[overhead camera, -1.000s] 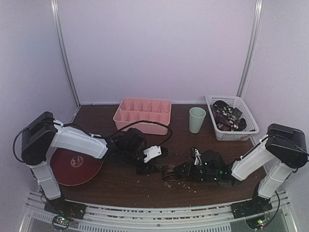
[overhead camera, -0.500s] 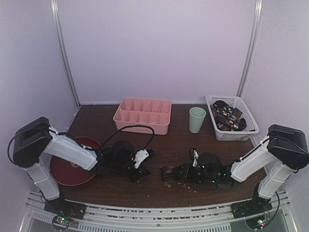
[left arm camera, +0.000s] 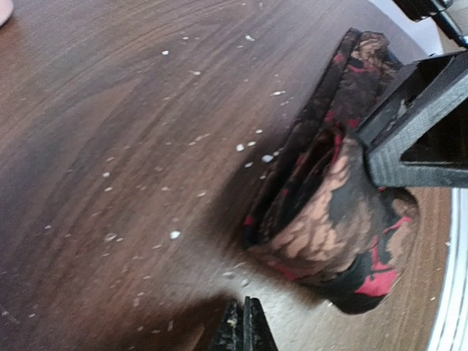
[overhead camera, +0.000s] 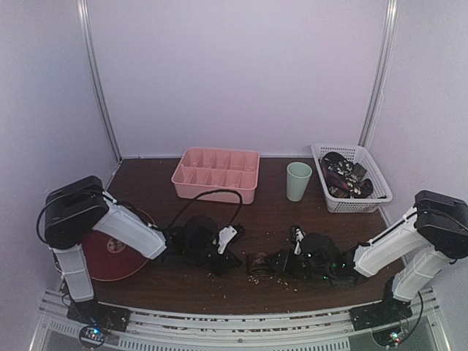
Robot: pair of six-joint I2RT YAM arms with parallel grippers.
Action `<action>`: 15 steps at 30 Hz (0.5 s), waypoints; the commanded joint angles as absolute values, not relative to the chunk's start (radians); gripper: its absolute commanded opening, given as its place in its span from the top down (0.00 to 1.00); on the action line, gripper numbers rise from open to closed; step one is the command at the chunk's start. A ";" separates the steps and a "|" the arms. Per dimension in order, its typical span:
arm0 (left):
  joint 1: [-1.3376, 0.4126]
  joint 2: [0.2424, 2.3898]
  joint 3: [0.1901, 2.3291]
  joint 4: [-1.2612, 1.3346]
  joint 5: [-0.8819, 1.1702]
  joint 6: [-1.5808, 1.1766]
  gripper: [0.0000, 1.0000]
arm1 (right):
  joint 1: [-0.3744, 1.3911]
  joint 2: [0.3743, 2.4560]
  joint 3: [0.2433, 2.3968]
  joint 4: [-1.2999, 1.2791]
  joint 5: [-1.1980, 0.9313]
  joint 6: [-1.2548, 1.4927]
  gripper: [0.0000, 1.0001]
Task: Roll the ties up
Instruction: Roll the tie at the center of the board.
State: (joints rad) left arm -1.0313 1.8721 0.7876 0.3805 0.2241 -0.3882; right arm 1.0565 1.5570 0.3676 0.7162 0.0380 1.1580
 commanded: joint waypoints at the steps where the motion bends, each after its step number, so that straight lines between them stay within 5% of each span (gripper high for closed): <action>1: -1.035 1.923 0.806 0.458 0.326 -0.441 1.00 | 1.063 1.548 0.352 0.639 0.075 1.151 0.73; 15: -1.042 1.963 0.835 0.587 0.431 -0.521 0.98 | 1.062 1.518 0.333 0.610 0.103 1.136 0.72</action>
